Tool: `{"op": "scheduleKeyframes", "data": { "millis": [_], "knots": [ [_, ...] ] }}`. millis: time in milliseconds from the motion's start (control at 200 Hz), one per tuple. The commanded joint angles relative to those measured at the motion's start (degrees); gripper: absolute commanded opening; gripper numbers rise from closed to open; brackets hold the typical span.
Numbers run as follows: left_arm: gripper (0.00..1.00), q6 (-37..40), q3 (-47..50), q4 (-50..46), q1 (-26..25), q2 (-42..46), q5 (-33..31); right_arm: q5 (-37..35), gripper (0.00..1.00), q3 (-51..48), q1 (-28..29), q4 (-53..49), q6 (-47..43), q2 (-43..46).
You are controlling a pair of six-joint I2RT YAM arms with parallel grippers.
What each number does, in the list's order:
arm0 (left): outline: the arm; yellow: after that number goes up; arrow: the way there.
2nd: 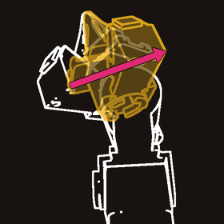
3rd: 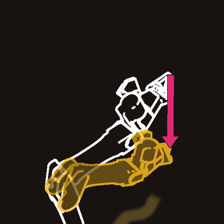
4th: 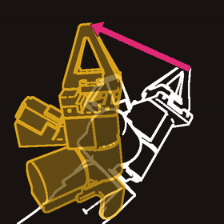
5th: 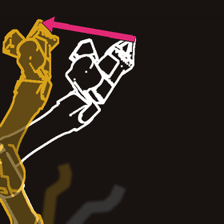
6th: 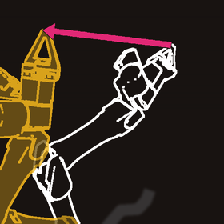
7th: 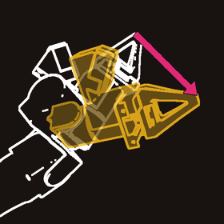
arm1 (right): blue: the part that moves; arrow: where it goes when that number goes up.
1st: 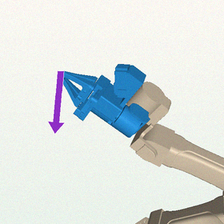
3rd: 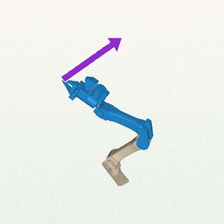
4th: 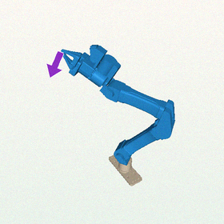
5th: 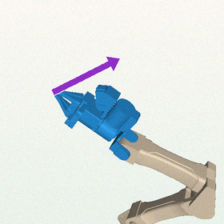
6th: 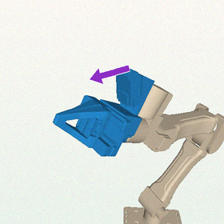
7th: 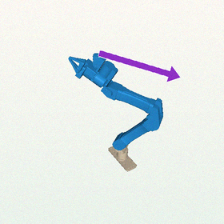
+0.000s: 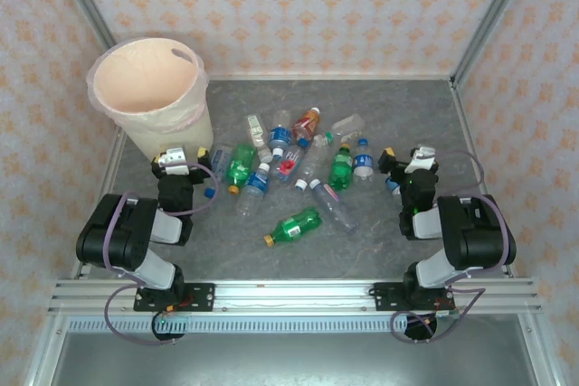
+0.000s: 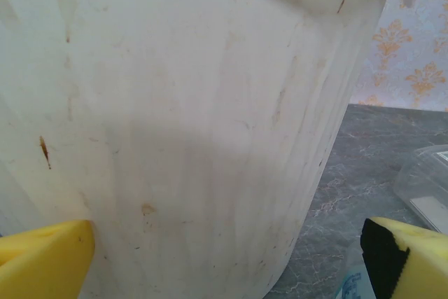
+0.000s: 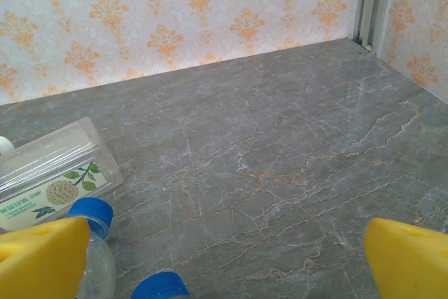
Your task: Put the plastic bottles in the bin
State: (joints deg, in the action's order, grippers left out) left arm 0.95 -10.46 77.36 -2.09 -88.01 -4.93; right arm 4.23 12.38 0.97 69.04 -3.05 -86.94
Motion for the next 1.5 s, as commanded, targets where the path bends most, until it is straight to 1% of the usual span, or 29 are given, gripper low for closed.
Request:
{"op": "scheduleKeyframes", "data": {
  "millis": [0, 1061, 1121, 1171, 1211, 1266, 1326, 1416, 1461, 1497],
  "knots": [
    [1.0, -0.74, -0.97, 0.07, 0.59, -0.06, -0.34, -1.42, 1.0, 1.15, 0.47, 0.66, 0.15, 0.06],
    [1.0, -0.87, -1.08, -0.26, 0.69, 0.03, -0.02, -1.16, 1.0, 1.23, 0.17, 0.74, 0.26, 0.13],
    [1.0, -0.28, -0.34, 0.59, 0.69, 0.91, 0.94, -1.42, 1.0, 1.1, 0.25, 0.67, 0.41, 0.5],
    [1.0, -0.47, 0.07, 0.18, 0.68, 2.66, 0.48, -1.53, 1.0, 1.15, 0.43, -0.75, 0.12, 2.13],
    [1.0, -0.91, -0.06, -1.89, 0.69, 4.88, -0.92, -1.83, 1.0, 1.58, 0.6, -3.08, 0.21, 4.28],
    [1.0, -1.72, -0.71, -7.01, 0.52, 9.15, -3.27, -3.09, 1.0, 3.11, 0.75, -9.4, 1.29, 7.81],
    [1.0, -3.89, -2.55, -14.53, 0.33, 13.9, -8.13, -4.75, 1.0, 4.37, 0.74, -14.48, 2.81, 11.28],
    [1.0, -13.13, -7.33, -30.37, 0.33, 19.87, -16.46, -5.55, 1.0, 4.65, 0.72, -17.38, 4.65, 15.93],
    [1.0, -18.98, -9.97, -38.37, 0.37, 22.43, -19.54, -6.87, 1.0, 5.16, 0.66, -19.75, 7.03, 18.26],
    [1.0, -23.54, -12.68, -45.22, 0.4, 24.22, -20.64, -8.62, 1.0, 6.02, 0.69, -22.32, 9.97, 18.9]
  ]
}}
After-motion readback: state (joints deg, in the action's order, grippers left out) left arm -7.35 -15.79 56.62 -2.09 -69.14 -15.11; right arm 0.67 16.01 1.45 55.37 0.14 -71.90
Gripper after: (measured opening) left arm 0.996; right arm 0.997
